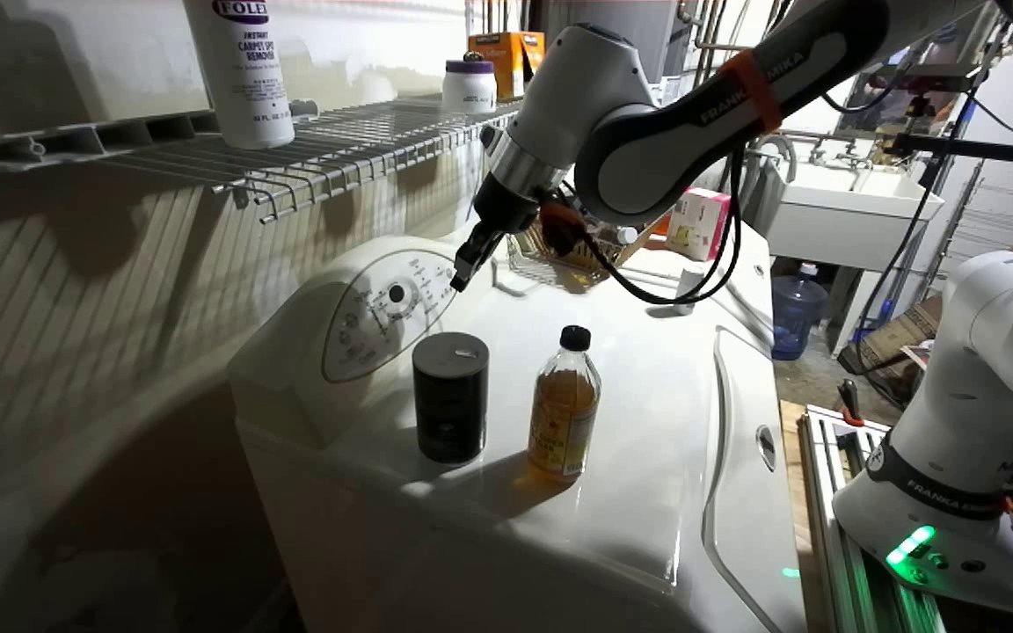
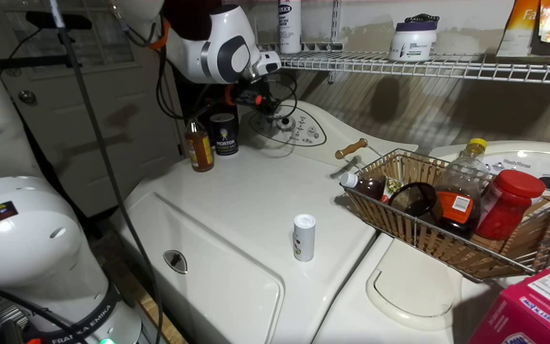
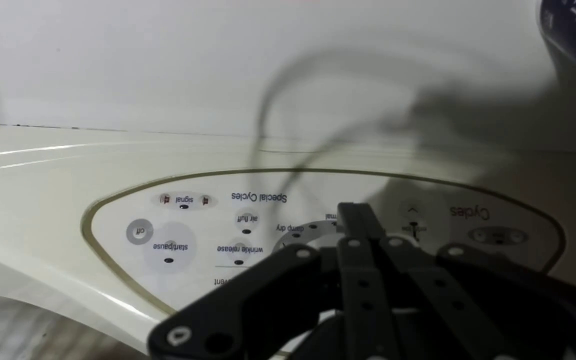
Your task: Press a button on the washing machine on the left.
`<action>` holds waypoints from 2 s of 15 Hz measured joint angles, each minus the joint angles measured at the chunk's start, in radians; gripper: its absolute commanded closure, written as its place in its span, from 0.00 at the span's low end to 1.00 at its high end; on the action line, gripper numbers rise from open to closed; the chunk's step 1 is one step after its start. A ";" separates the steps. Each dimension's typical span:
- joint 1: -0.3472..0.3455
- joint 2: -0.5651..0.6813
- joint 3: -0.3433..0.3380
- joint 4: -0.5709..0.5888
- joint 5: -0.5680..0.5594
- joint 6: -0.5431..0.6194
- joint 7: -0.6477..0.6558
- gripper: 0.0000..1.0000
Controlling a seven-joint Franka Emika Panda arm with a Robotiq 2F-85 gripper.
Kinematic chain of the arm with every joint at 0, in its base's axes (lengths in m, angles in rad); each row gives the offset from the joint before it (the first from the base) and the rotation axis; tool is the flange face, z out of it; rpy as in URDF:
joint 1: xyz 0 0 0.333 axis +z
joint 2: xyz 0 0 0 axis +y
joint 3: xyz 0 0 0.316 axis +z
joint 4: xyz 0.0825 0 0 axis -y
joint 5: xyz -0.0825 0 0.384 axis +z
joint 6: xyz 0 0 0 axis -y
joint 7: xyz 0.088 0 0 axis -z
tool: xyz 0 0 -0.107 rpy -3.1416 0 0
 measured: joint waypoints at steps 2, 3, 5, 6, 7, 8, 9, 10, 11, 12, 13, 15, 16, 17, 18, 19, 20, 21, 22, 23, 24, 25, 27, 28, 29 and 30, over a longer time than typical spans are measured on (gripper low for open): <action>0.001 0.007 -0.005 0.002 0.000 0.002 0.005 1.00; 0.001 0.015 -0.009 0.005 -0.003 0.007 0.012 1.00; 0.002 0.042 -0.016 0.014 -0.016 0.034 0.033 1.00; 0.003 0.058 -0.020 0.018 -0.024 0.057 0.045 1.00; 0.004 0.075 -0.022 0.021 -0.038 0.083 0.061 1.00; 0.004 0.094 -0.025 0.026 -0.057 0.109 0.081 1.00; 0.005 0.112 -0.029 0.031 -0.079 0.130 0.102 1.00; 0.009 0.130 -0.036 0.038 -0.104 0.149 0.125 1.00; 0.015 0.148 -0.046 0.048 -0.129 0.167 0.149 1.00; 0.023 0.166 -0.059 0.062 -0.154 0.180 0.174 1.00; 0.033 0.182 -0.071 0.079 -0.175 0.189 0.197 1.00; 0.055 0.211 -0.097 0.114 -0.207 0.198 0.237 1.00; 0.068 0.225 -0.110 0.131 -0.220 0.200 0.254 1.00; 0.081 0.237 -0.124 0.147 -0.232 0.201 0.270 1.00; 0.094 0.248 -0.137 0.160 -0.244 0.201 0.283 1.00; 0.109 0.258 -0.153 0.171 -0.257 0.201 0.298 1.00; 0.124 0.266 -0.169 0.180 -0.269 0.201 0.313 1.00; 0.140 0.266 -0.185 0.182 -0.283 0.195 0.329 1.00; 0.157 0.267 -0.202 0.183 -0.295 0.191 0.346 1.00; 0.173 0.267 -0.217 0.185 -0.306 0.187 0.359 1.00; 0.188 0.267 -0.232 0.187 -0.315 0.182 0.372 1.00; 0.202 0.267 -0.245 0.189 -0.324 0.174 0.385 1.00; 0.226 0.268 -0.268 0.196 -0.336 0.154 0.403 1.00; 0.235 0.269 -0.276 0.198 -0.337 0.142 0.407 1.00; 0.242 0.269 -0.282 0.200 -0.337 0.133 0.409 1.00; 0.246 0.269 -0.285 0.201 -0.337 0.129 0.410 1.00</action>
